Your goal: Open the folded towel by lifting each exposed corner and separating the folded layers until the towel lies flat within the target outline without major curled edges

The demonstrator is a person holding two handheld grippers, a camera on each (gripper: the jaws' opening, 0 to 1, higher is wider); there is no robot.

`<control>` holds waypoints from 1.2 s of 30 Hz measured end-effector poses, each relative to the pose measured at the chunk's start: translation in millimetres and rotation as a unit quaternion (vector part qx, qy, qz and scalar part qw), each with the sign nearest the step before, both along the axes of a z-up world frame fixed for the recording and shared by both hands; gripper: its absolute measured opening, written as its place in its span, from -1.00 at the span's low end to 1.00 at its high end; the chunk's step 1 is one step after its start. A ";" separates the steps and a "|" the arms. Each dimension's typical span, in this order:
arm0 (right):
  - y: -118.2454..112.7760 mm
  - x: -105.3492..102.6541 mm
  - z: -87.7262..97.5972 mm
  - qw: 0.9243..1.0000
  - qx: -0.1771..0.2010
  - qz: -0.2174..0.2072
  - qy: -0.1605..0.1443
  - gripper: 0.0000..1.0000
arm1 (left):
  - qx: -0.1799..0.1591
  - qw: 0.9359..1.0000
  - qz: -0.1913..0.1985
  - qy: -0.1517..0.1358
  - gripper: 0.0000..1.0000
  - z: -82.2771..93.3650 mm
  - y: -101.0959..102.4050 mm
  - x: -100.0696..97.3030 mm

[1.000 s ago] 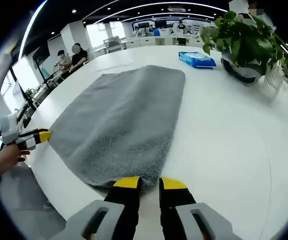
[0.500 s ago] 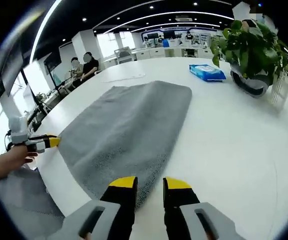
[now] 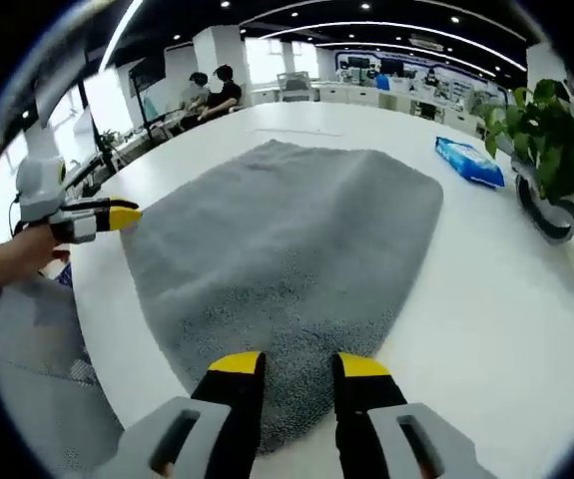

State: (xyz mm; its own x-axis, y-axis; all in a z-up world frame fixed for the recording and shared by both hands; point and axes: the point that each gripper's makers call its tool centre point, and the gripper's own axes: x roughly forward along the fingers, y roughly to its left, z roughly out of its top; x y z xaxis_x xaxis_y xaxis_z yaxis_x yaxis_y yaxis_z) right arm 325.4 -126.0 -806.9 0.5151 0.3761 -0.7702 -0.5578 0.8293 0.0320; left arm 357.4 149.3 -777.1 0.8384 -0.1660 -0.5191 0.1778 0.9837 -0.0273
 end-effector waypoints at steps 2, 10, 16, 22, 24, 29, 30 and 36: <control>2.3 -0.6 0.2 1.000 -0.002 -0.001 0.000 -0.49 | 0.016 1.000 -0.006 0.015 -0.56 -6.7 0.5 -2.4; 5.2 0.9 -1.6 1.000 -0.018 0.016 -0.010 -0.53 | 0.028 0.998 0.001 0.049 -0.56 -23.2 7.7 -9.5; 23.1 7.5 -1.2 0.998 -0.004 0.051 -0.023 -0.61 | 0.028 0.999 0.007 0.042 -0.56 -22.6 19.9 -9.9; 43.6 14.2 -1.0 0.997 -0.002 0.068 -0.024 -0.61 | 0.017 0.998 0.037 0.047 -0.57 -22.6 43.7 -14.4; 51.2 16.8 -1.1 0.997 -0.001 0.076 -0.024 -0.61 | 0.018 0.998 0.043 0.048 -0.57 -22.7 49.7 -14.3; 64.9 22.4 -0.9 0.996 0.001 0.090 -0.024 -0.61 | 0.018 0.997 0.052 0.059 -0.57 -22.5 63.3 -15.5; 66.8 23.3 -1.3 0.995 0.003 0.092 -0.025 -0.61 | 0.018 0.997 0.053 0.061 -0.57 -22.8 66.5 -15.3; 82.8 27.3 -0.9 0.994 0.009 0.101 -0.031 -0.61 | 0.021 0.995 0.063 0.069 -0.57 -23.2 80.6 -15.0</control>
